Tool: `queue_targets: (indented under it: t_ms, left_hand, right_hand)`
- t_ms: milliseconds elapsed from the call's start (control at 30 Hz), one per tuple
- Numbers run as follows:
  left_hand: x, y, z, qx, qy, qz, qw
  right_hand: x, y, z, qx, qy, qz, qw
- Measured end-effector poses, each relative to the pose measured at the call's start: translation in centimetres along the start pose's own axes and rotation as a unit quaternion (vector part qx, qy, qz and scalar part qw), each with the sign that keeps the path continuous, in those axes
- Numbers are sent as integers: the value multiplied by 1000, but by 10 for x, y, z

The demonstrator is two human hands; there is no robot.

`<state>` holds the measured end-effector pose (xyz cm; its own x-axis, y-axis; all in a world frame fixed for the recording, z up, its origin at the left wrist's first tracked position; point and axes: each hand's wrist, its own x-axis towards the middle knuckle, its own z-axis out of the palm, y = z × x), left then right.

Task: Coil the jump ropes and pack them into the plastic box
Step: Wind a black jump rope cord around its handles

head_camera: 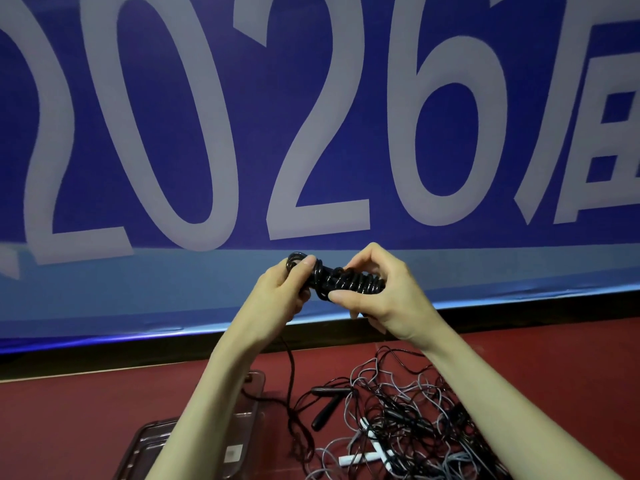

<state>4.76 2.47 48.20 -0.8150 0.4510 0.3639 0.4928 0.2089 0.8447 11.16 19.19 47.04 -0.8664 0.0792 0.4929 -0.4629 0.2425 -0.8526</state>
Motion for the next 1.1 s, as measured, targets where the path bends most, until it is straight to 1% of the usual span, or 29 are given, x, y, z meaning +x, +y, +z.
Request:
queue_targets:
  t_ms: [133, 200, 233, 300, 367, 400, 467, 500, 533, 600, 667, 700, 800, 867, 933, 1000, 1033, 1067, 1100]
  left_hand:
    - [-1, 3, 8, -46, -12, -11, 999]
    - [-1, 3, 11, -60, -11, -16, 998]
    - [0, 4, 13, -61, -8, -18, 998]
    - [0, 6, 17, -59, 11, -19, 998]
    - [1, 6, 22, -68, 51, -16, 996]
    - [1, 5, 25, -77, 75, -9, 994]
    - [1, 0, 32, -79, 113, 22, 990]
    - [1, -2, 35, -68, 123, 38, 989]
    - [1, -2, 39, -52, 128, 50, 989]
    - [0, -2, 46, -30, 136, 69, 988]
    - [0, -1, 50, -26, 149, 79, 985]
    - [0, 0, 51, -26, 156, 81, 984]
    - [1, 4, 56, -24, 167, 81, 982]
    - [-1, 9, 56, -12, 145, 82, 986]
    - [-4, 15, 53, -1, 76, 94, 993]
    - [-5, 14, 43, -18, -23, 106, 994]
    - [-4, 11, 36, -34, -59, 113, 991]
    - [-2, 6, 28, -45, -83, 119, 988]
    - [0, 2, 20, -47, -86, 125, 987]
  right_hand:
    - [2, 6, -5, -90, 34, -37, 995]
    - [2, 9, -5, -115, 52, -52, 991]
    - [2, 10, -3, -107, 62, -61, 990]
    - [2, 13, 0, -41, 82, -61, 994]
    - [7, 17, 1, 35, 103, -18, 994]
    - [10, 18, 1, 33, 118, 19, 992]
    - [16, 23, -2, -13, 138, 108, 984]
    - [18, 26, -5, -11, 137, 151, 979]
    - [19, 26, -9, 17, 129, 185, 974]
    - [17, 22, -17, 78, 114, 211, 968]
    - [16, 18, -21, 105, 91, 207, 968]
    - [17, 18, -21, 96, 87, 191, 973]
    - [19, 26, -20, -4, 138, 111, 984]
    - [20, 28, -22, -22, 168, 90, 981]
    - [21, 27, -28, 21, 185, 110, 976]
    - [21, 21, -33, 69, 180, 127, 973]
    - [21, 19, -35, 85, 172, 130, 973]
    - [20, 16, -35, 96, 160, 134, 973]
    - [19, 15, -35, 101, 142, 138, 975]
